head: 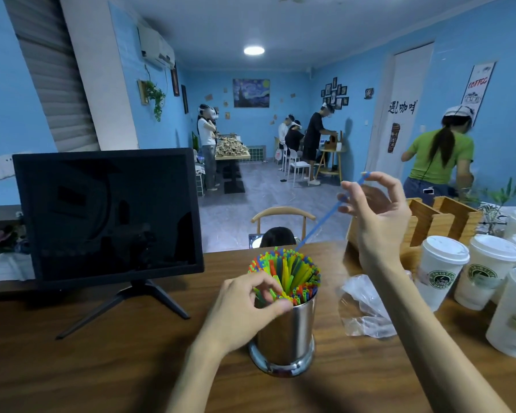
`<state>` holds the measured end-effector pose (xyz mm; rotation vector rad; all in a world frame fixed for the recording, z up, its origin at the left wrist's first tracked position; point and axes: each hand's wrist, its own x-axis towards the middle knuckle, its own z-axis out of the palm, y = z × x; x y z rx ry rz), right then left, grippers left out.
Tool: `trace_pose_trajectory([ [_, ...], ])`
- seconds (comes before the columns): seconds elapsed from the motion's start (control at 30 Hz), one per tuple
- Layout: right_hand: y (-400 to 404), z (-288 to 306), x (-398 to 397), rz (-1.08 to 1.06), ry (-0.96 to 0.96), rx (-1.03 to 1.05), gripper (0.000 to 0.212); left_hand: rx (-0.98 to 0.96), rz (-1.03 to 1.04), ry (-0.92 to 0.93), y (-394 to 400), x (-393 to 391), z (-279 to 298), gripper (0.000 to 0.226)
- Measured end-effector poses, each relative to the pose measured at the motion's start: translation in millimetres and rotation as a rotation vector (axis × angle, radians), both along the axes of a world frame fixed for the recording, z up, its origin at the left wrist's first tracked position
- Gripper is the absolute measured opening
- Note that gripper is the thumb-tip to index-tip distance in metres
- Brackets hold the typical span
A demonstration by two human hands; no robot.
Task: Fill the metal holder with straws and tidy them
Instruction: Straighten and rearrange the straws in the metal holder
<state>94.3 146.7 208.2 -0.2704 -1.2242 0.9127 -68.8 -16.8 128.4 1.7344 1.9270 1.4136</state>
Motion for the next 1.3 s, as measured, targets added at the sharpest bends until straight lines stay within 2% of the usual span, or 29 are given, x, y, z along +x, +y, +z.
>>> trace_pose_trajectory([
  [0.1,-4,-13,-5,-0.061,-0.239,0.132,0.030,-0.067,0.035,0.097,0,1,-2,0.015],
  [0.23,-11,-41,-17,-0.089,-0.552,0.208,0.032,-0.070,0.076,0.107,2,3,-2,0.009],
  [0.4,-8,-70,-23,-0.141,-0.753,0.344,0.008,0.004,0.022,-0.025,2,0,-5,0.024],
  [0.57,2,-91,-21,-0.223,-1.071,0.406,0.022,0.188,0.074,-0.111,3,-4,-3,0.018],
  [0.67,-1,-81,-20,-0.170,-1.049,0.359,0.028,0.324,0.121,-0.174,6,-10,2,0.015],
  [0.8,-15,-65,-17,-0.025,-0.970,0.294,0.034,0.514,0.130,-0.421,10,-13,19,0.016],
  [0.93,-26,-60,-17,0.132,-0.979,0.238,0.035,0.685,0.189,-0.597,17,-22,31,0.012],
  [1.1,-28,-57,-19,0.140,-0.977,0.244,0.012,0.809,0.243,-0.683,17,-26,39,0.009],
  [1.3,-19,-53,-17,0.272,-0.853,0.162,0.015,0.845,0.287,-0.719,14,-31,36,0.008],
])
